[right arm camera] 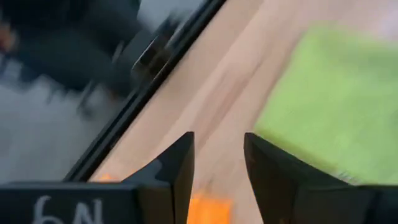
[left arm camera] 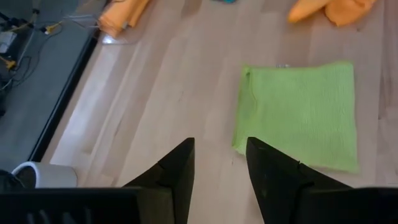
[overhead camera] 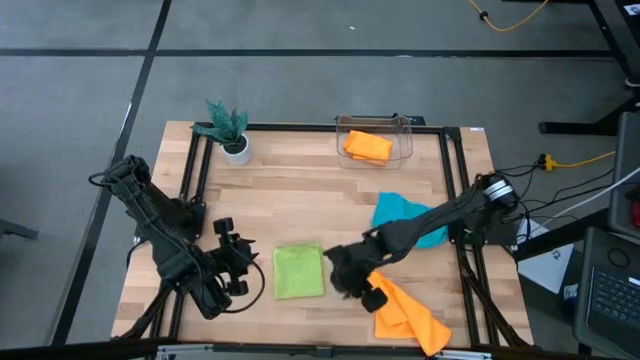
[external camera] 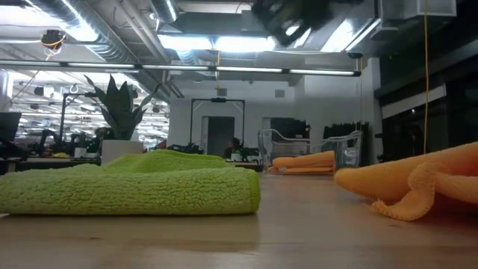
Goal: Fold microfiber towels
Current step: Fold the green microfiber towel
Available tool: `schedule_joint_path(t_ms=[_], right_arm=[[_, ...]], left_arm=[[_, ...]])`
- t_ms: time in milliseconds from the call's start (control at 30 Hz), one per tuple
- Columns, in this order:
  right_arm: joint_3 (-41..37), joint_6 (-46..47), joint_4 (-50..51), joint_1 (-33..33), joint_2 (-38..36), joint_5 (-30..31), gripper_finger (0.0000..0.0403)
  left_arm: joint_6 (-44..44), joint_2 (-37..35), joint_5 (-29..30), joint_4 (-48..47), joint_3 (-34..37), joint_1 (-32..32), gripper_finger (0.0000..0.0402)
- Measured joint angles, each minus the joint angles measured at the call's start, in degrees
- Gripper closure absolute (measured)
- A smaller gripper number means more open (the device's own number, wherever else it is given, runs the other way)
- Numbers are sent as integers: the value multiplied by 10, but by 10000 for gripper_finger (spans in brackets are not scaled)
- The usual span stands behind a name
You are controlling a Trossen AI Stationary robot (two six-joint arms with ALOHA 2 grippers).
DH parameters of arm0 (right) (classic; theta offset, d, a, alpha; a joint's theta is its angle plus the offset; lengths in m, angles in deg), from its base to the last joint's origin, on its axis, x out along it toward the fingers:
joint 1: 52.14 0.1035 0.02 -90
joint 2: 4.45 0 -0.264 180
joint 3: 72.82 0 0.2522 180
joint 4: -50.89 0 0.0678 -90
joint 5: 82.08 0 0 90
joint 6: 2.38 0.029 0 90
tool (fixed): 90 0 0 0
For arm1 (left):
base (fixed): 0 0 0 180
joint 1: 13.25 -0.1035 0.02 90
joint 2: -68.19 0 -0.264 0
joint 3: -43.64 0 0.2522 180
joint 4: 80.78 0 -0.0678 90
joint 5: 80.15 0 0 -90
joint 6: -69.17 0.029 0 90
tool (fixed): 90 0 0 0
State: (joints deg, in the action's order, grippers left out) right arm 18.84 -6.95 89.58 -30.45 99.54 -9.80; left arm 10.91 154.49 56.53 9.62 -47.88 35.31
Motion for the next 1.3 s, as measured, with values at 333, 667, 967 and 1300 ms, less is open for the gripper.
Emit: schedule_joint_path(t_ms=[333,667,967,1300], right_arm=[[-201,148,-638,-26,92,225,262],[-67,148,-634,-23,238,275,262],[-61,164,-607,-53,286,407,262],[-63,145,-592,-61,258,436,262]], left_arm=[[-12,1,20,14,0,-3,264],[-16,1,24,23,0,-3,264],[-16,1,24,23,0,-3,264],[-14,1,24,24,0,-3,264]])
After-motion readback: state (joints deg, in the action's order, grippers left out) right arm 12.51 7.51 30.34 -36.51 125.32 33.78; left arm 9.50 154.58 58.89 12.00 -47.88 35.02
